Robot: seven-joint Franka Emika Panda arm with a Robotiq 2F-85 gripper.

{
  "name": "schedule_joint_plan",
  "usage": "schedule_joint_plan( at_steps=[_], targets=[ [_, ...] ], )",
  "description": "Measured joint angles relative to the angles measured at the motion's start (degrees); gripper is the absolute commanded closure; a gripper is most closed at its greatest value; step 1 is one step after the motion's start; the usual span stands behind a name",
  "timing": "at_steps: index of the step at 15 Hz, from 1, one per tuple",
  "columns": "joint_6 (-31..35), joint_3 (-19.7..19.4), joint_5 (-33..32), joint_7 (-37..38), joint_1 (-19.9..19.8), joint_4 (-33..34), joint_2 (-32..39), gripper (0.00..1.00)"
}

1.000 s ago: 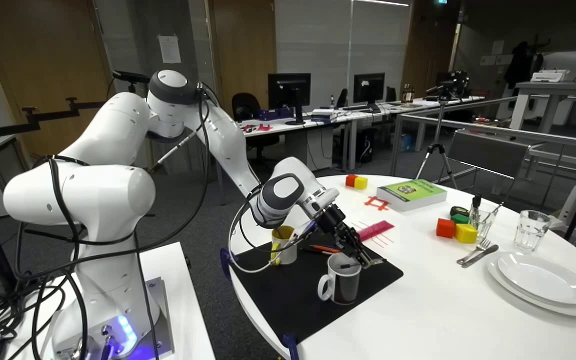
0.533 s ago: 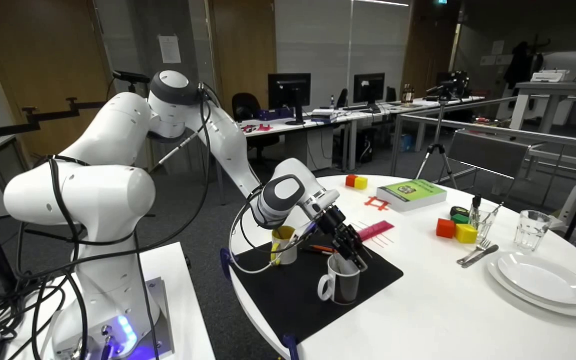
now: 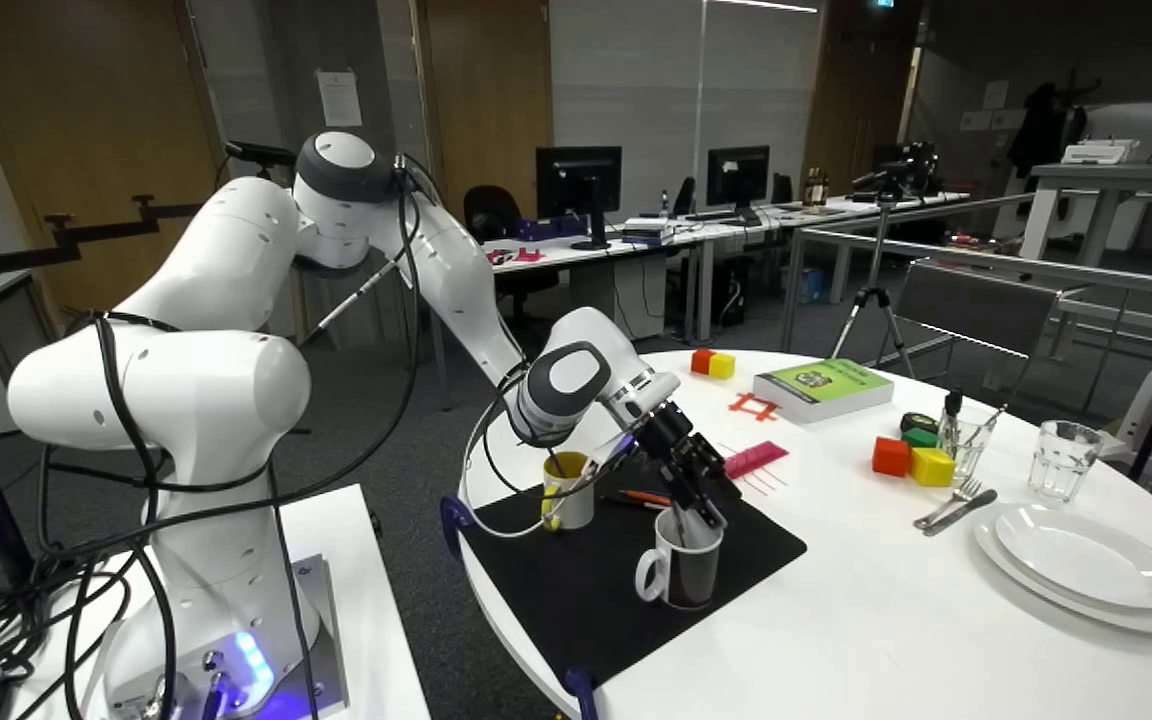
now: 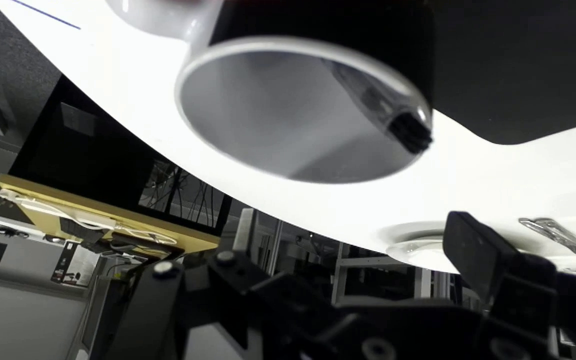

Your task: Pick up one pen and put in the mug on the right

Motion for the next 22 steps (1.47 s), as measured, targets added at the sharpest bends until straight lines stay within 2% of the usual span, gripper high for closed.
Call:
schedule_joint_plan(
  at_steps=[5,11,16,22],
  targets=[
    [-0.13,-0.33,0.15,-1.06,-0.85,-0.01,-7.78,0.0],
    [-1.88,-0.98,0.09,-5.77,-1.4,-0.02,-17.34,0.0],
    [-8.73,-2.45,-1.5,-11.37,-0.64,0.25,-26.27,0.0],
    [-19.86,-3.67,-7.42,-13.16,0.44,1.95,-37.06,0.0]
  ],
)
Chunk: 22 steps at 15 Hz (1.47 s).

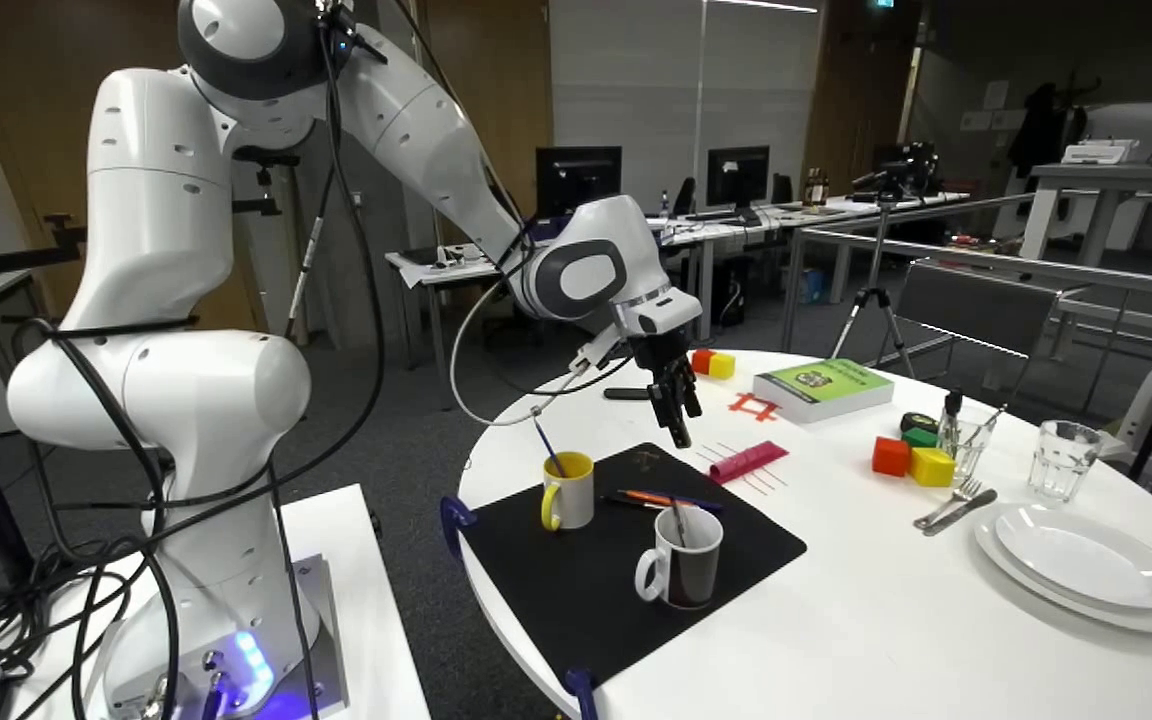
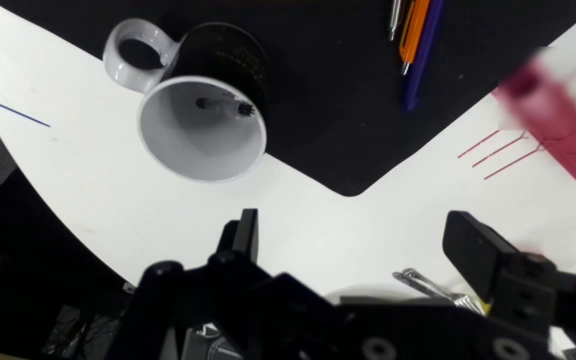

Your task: Pick up one pen and put in the mug on the right

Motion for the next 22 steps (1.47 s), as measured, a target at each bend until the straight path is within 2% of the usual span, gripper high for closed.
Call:
schedule_joint_plan(
  at_steps=[4,9,15,22],
  targets=[
    [-8.26,-1.93,-2.16,-3.04,2.31,1.31,-5.08,0.0],
    [-16.14,-5.02,-7.83,-5.31,6.09,2.83,-9.18,0.0],
    [-21.1,-7.69,-14.77,-7.16,9.57,4.37,-13.54,0.0],
    [-24.73,-8.75,-24.52,-7.86,11.25,6.41,-20.85,0.0]
  ],
)
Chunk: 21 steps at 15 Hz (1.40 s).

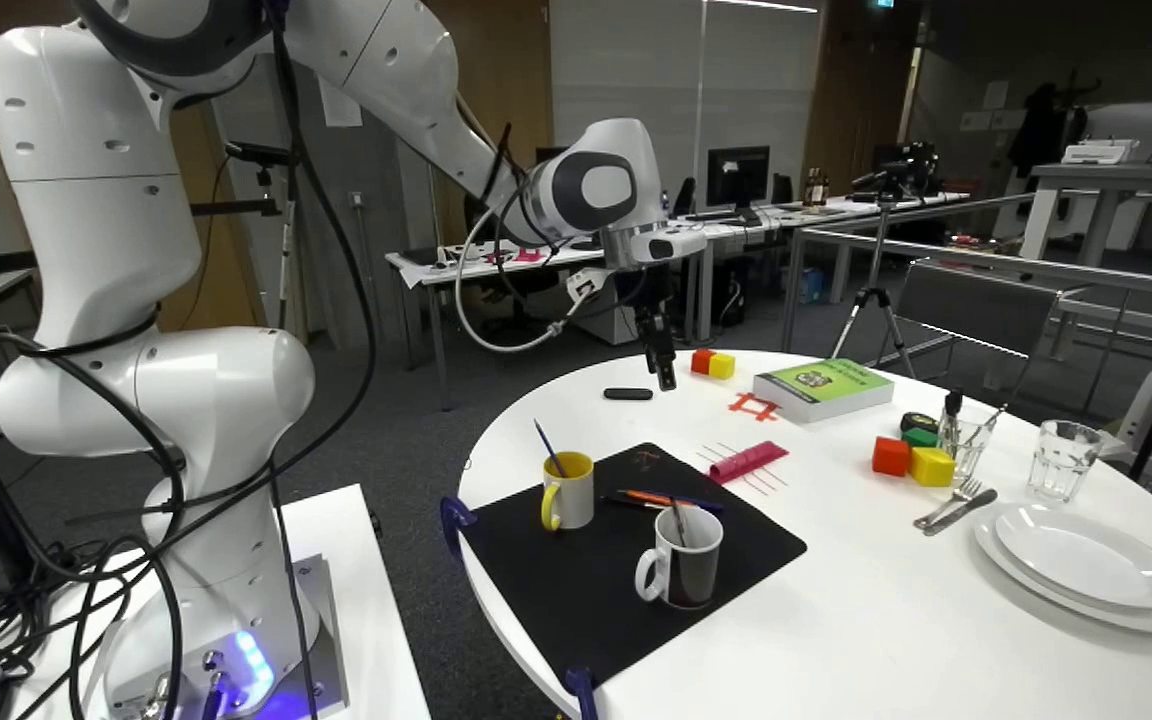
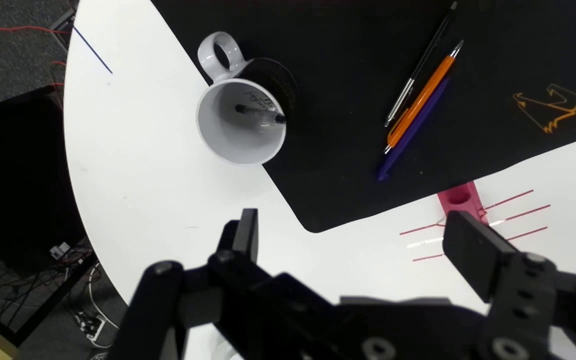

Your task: Pick up one pen and put in the mug on the right

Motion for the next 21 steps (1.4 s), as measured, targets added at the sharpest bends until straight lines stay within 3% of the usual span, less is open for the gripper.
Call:
schedule_joint_plan(
  at_steps=[4,7,8,12,15,17,21],
  targets=[
    [-4.25,1.65,-5.57,-0.27,-0.37,1.72,-6.92,0.0],
    [-9.53,5.06,-7.55,-2.52,-2.08,2.84,-13.19,0.0],
    [-10.7,8.07,-5.94,-4.87,-4.79,2.84,-14.35,0.0],
    [-15.64,25.54,1.91,-15.93,-23.02,2.85,-14.96,0.0],
    [-17.06,36.47,5.78,-19.25,-34.99,2.56,-14.04,0.0],
    [-16.97,38.43,6.32,-19.44,-37.14,2.47,-12.92,0.0],
    [-16.81,38.58,6.44,-19.44,-37.17,2.48,-11.79,0.0]
  ],
)
